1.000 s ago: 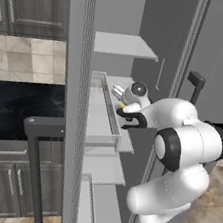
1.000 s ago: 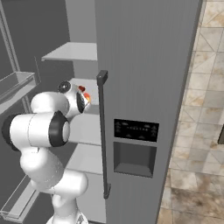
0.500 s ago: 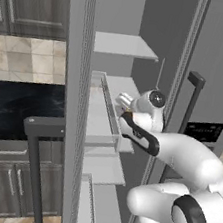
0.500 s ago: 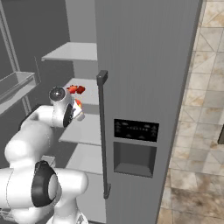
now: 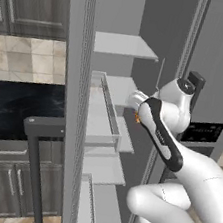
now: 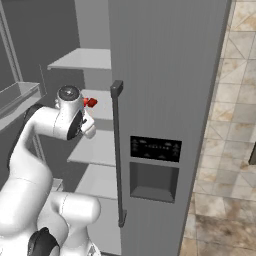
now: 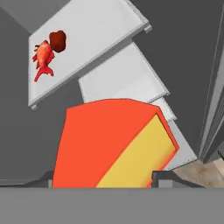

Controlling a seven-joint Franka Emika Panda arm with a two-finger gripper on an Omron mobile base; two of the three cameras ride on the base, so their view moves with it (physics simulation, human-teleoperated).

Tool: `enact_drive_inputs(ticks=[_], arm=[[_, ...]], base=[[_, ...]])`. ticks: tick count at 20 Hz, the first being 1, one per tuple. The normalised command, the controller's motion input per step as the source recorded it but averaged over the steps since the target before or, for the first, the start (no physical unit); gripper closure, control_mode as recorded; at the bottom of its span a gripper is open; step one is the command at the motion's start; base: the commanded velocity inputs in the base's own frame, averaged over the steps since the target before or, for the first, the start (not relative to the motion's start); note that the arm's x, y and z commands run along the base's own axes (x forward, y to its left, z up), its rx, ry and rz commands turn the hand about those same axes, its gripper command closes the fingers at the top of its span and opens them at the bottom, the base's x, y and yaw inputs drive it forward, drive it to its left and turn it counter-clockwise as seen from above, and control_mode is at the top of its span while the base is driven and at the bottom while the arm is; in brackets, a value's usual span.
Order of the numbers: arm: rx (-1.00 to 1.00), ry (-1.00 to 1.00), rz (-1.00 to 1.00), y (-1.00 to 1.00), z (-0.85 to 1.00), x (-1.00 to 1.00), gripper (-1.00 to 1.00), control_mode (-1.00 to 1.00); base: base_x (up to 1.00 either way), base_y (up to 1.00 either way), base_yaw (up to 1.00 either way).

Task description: Take the cheese, fish, and bell pepper from the fridge and place them on the plate on the dining counter to create an appetizer plate.

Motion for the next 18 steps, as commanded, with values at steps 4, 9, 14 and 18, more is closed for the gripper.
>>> enact_drive_inputs(ticks=[4, 9, 14, 18], arm=[[-0.04, 0.18, 0.10, -0.32, 0.24, -0.53, 1.00, -1.00], [-0.10, 0.14, 0.11, -0.23, 0.00, -0.41, 1.00, -1.00], [-0.08, 0.13, 0.06, -0.04, -0.11, -0.10, 1.00, -1.00], [0.00, 0.04, 0.00, -0.09, -0.01, 0.00, 1.00, -1.00]], base=[[0.00, 0.00, 0.00], [0.00, 0.00, 0.00], [0.00, 0.00, 0.00], [0.00, 0.00, 0.00]])
